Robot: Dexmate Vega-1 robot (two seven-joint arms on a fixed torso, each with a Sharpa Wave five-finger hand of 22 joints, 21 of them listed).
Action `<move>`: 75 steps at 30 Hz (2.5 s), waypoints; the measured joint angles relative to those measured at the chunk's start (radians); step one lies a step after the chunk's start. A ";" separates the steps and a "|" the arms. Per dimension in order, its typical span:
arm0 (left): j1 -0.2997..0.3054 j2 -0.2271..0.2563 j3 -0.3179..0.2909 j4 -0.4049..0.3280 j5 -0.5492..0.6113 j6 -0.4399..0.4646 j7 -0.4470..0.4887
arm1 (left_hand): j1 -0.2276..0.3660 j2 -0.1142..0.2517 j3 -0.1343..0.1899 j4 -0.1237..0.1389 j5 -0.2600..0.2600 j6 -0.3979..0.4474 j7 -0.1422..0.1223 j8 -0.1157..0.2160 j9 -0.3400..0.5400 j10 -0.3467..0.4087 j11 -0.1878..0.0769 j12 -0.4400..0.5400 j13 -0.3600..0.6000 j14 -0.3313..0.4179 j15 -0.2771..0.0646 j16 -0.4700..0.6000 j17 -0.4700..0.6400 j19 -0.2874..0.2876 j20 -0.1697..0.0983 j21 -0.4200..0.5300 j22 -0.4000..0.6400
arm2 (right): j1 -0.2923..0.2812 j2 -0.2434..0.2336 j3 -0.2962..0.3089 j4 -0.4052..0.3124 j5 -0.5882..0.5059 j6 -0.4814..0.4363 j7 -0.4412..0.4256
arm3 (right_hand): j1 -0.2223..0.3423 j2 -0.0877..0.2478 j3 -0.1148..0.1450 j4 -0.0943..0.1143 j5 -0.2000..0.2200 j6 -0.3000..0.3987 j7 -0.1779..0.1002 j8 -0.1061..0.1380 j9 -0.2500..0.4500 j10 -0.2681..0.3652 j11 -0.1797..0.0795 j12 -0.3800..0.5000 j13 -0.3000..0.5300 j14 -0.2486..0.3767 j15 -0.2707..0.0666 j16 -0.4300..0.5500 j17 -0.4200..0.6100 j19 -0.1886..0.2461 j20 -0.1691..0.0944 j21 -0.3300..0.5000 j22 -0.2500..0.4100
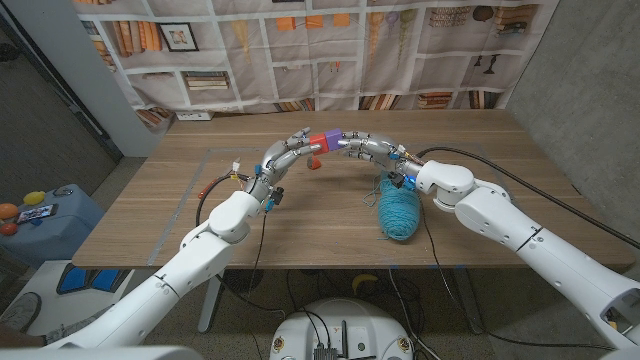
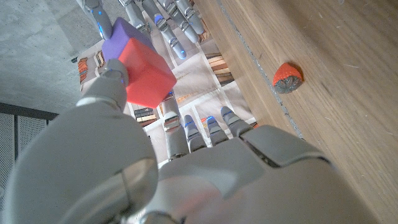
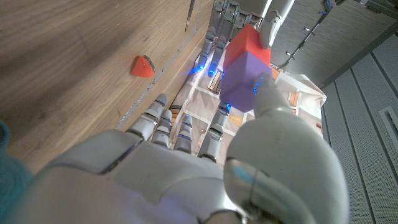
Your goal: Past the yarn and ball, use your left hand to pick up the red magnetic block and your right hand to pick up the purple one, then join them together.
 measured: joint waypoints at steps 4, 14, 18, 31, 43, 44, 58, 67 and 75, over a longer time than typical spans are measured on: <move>0.007 0.002 -0.003 -0.004 0.000 -0.004 0.002 | 0.006 0.006 -0.003 0.003 0.000 -0.007 -0.007 -0.010 0.000 -0.004 0.004 0.000 0.000 -0.004 0.004 -0.001 0.000 0.000 0.000 0.000 0.000 | -0.003 0.000 0.000 -0.005 -0.002 0.000 -0.004 | 0.000 0.000 0.000 0.000 -0.003 0.007 0.007 0.002 0.000 0.000 0.000 0.005 0.000 0.000 0.000 0.000 0.000 0.000 0.000 0.000 0.000; 0.015 0.006 -0.007 -0.008 -0.004 -0.010 -0.002 | 0.016 0.016 -0.014 0.008 0.001 -0.030 -0.031 -0.028 -0.001 -0.022 0.022 -0.004 0.000 -0.018 0.018 -0.005 0.000 -0.005 0.005 0.000 0.000 | -0.013 0.000 0.000 -0.014 -0.005 0.001 -0.014 | 0.009 0.008 0.000 0.000 -0.003 0.013 0.013 0.008 -0.005 0.004 -0.004 0.005 0.000 0.000 0.000 0.000 0.004 0.004 -0.004 0.000 0.000; 0.015 0.006 -0.007 -0.008 -0.007 -0.014 -0.007 | 0.012 0.020 -0.017 0.008 0.001 -0.036 -0.036 -0.031 -0.001 -0.033 0.033 -0.004 0.002 -0.020 0.020 -0.005 0.000 -0.011 0.011 0.000 0.000 | -0.016 0.000 0.002 -0.015 -0.005 0.001 -0.014 | 0.012 0.012 0.000 0.000 -0.003 0.013 0.013 0.008 -0.005 0.004 -0.003 0.005 0.000 0.000 0.000 0.000 0.005 0.004 -0.004 0.000 0.000; 0.006 0.009 -0.004 0.001 -0.018 -0.016 -0.033 | -0.013 0.024 -0.035 0.012 0.001 -0.092 -0.023 -0.035 -0.003 -0.057 0.078 -0.004 0.002 -0.043 0.043 -0.009 0.000 -0.026 0.018 0.000 0.000 | -0.025 0.004 0.007 -0.015 -0.007 0.022 -0.023 | 0.012 0.012 0.000 0.000 -0.007 0.018 0.018 0.012 -0.005 0.007 -0.007 0.005 0.000 0.006 -0.006 0.000 0.005 0.004 -0.004 0.000 0.000; -0.002 0.014 0.000 0.007 -0.032 -0.014 -0.057 | -0.044 0.006 -0.050 0.014 0.005 -0.158 0.007 -0.038 -0.007 -0.080 0.115 -0.004 0.002 -0.061 0.061 -0.009 0.002 -0.040 0.021 0.000 0.000 | -0.025 0.010 0.008 -0.006 -0.009 0.036 -0.022 | 0.018 0.018 0.000 0.000 -0.007 0.018 0.018 0.011 -0.009 0.007 -0.007 0.005 0.000 0.006 -0.006 0.001 0.004 0.004 -0.004 0.000 0.000; -0.002 0.014 0.000 0.007 -0.034 -0.014 -0.059 | -0.043 0.005 -0.050 0.014 0.005 -0.162 0.009 -0.038 -0.007 -0.081 0.117 -0.004 0.002 -0.061 0.061 -0.008 0.002 -0.042 0.023 0.000 0.000 | -0.025 0.010 0.008 -0.005 -0.009 0.036 -0.022 | 0.018 0.018 0.000 0.000 -0.007 0.018 0.018 0.011 -0.009 0.007 -0.007 0.005 0.000 0.006 -0.006 0.001 0.004 0.004 -0.004 0.000 0.000; -0.013 0.023 0.001 0.017 -0.053 -0.013 -0.089 | -0.057 -0.015 -0.062 0.009 -0.003 -0.220 0.023 -0.038 -0.007 -0.103 0.160 -0.004 0.002 -0.091 0.083 -0.008 0.002 -0.063 0.034 0.000 0.000 | -0.025 0.014 0.008 -0.002 -0.011 0.042 -0.024 | 0.020 0.020 0.000 0.000 -0.008 0.018 0.018 0.012 -0.009 0.007 -0.007 0.005 0.000 0.006 -0.006 0.001 0.009 0.004 -0.004 0.000 0.000; -0.015 0.033 0.001 0.019 -0.061 -0.018 -0.106 | -0.058 -0.030 -0.067 0.005 -0.009 -0.245 0.030 -0.038 -0.012 -0.117 0.174 -0.004 0.002 -0.106 0.098 -0.008 0.002 -0.073 0.045 0.000 0.000 | -0.025 0.015 0.010 0.000 -0.011 0.043 -0.027 | 0.020 0.020 0.000 0.000 -0.007 0.018 0.018 0.012 -0.009 0.007 -0.007 0.005 0.000 0.005 -0.006 0.001 0.009 0.004 -0.004 0.000 0.000; -0.009 0.043 -0.005 0.017 -0.068 -0.027 -0.118 | -0.060 -0.047 -0.075 0.005 -0.016 -0.276 0.036 -0.038 -0.012 -0.133 0.190 -0.008 0.002 -0.122 0.103 -0.008 0.002 -0.084 0.045 0.000 0.000 | -0.026 0.015 0.011 0.000 -0.011 0.042 -0.029 | 0.027 0.027 0.000 0.000 -0.007 0.018 0.018 0.012 -0.014 0.007 -0.007 0.005 0.000 0.005 -0.006 0.001 0.009 0.004 -0.004 0.000 0.000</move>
